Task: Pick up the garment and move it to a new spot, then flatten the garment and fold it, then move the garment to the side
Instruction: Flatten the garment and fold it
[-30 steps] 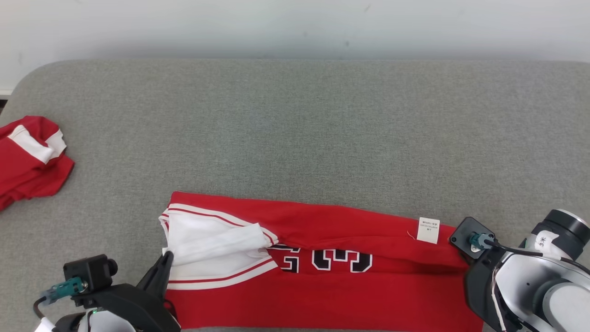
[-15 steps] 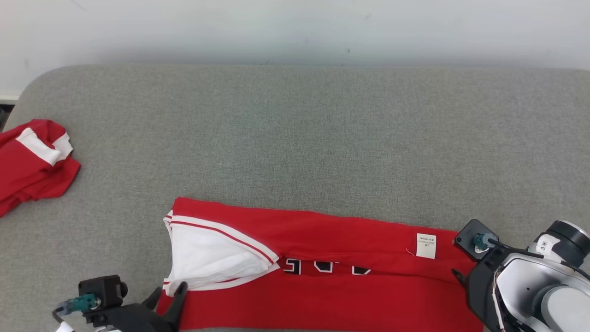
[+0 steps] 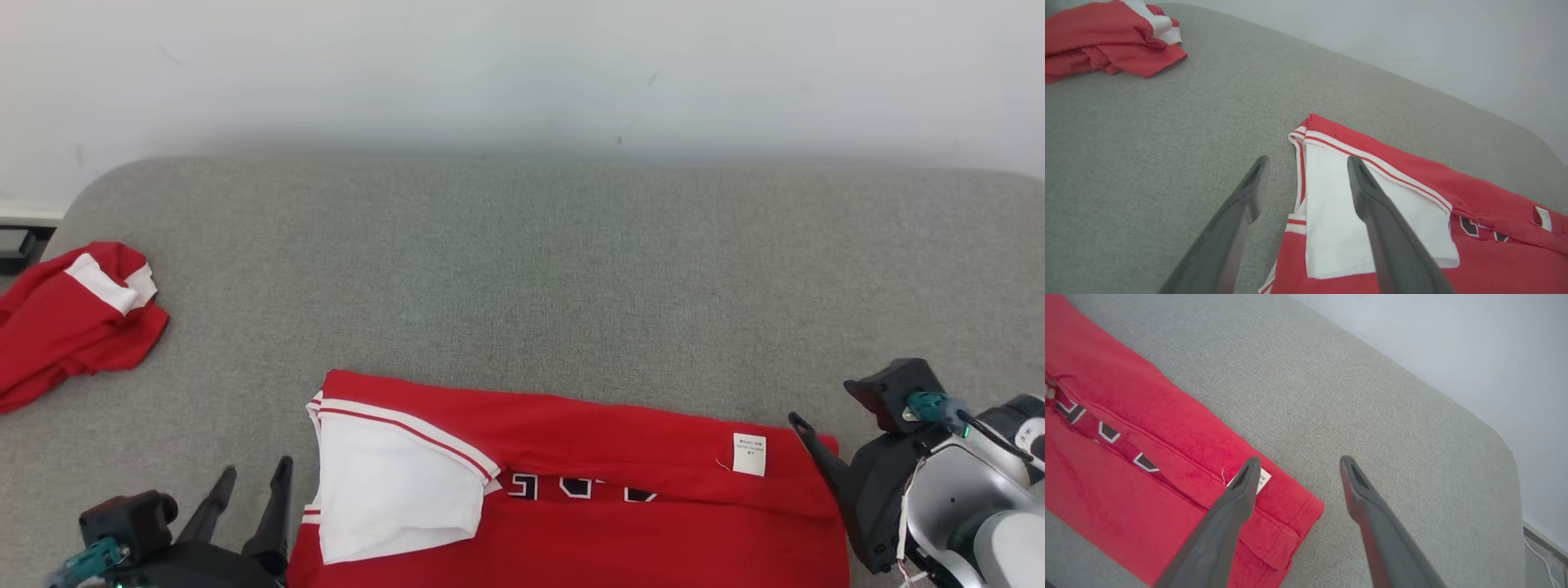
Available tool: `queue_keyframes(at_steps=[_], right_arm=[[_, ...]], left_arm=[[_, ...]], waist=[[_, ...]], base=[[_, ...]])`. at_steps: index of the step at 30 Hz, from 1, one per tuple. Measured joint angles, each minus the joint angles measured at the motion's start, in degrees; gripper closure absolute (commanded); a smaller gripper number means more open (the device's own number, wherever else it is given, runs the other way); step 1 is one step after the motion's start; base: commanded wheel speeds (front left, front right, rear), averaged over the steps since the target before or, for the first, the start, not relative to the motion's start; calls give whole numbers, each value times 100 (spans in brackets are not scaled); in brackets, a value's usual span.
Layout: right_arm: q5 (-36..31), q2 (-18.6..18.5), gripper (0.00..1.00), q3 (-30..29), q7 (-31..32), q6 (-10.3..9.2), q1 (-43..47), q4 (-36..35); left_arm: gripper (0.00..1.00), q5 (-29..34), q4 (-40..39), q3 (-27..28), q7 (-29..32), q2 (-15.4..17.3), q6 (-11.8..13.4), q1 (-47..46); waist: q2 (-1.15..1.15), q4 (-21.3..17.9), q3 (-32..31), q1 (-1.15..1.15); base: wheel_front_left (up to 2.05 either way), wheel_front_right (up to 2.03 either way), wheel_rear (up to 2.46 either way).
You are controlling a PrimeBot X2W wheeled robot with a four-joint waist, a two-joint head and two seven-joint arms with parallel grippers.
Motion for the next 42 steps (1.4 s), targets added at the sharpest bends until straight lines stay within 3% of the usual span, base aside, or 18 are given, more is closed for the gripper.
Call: queue_keyframes(at_steps=[1, 5, 6, 9, 12, 19, 26, 34, 42], right_arm=[[0, 0, 0, 0, 0, 0, 0, 0], [-204, 649, 0, -588, -572, 0, 187, 197], [-268, 996, 0, -857, -865, 0, 244, 296], [-200, 1556, 0, -1248, -1322, 0, 313, 476], [-42, 1905, 0, -1425, -1746, -1, 353, 578], [406, 2135, 0, -1723, -2651, -1, 352, 931], [845, 2175, 0, -1860, -3577, -1, 454, 1228], [836, 2178, 0, -1636, -4124, -1, 547, 1614], [702, 2181, 0, -1599, -4380, -1, 538, 2006]], left_arm=[[0, 0, 0, 0, 0, 0, 0, 0], [0, 171, 32, 36, -637, -94, -71, -65], [0, 221, 109, 27, -883, -148, -111, -110], [0, 349, 218, -8, -1147, -203, -163, -165], [0, 468, 280, -45, -1405, -245, -210, -225], [0, 597, 458, 56, -1711, -426, -342, -283], [0, 595, 692, 405, -1758, -665, -308, -254], [0, 608, 1009, 389, -1758, -565, -759, -139], [0, 591, 1173, 346, -1739, -427, -856, -4]], waist=[[0, 0, 0, 0], [0, 3, -165, 0], [0, 1, -253, 0], [0, -9, -386, 0], [0, -26, -502, -1], [0, -77, -687, 0], [0, -79, -867, 0], [0, -158, -954, -1], [0, -216, -910, 0]], base=[[0, 0, 0], [0, 0, 0], [0, 0, 0], [0, 0, 0], [0, 0, 0], [0, 0, 0], [0, 0, 0], [0, 0, 0], [0, 0, 0]])
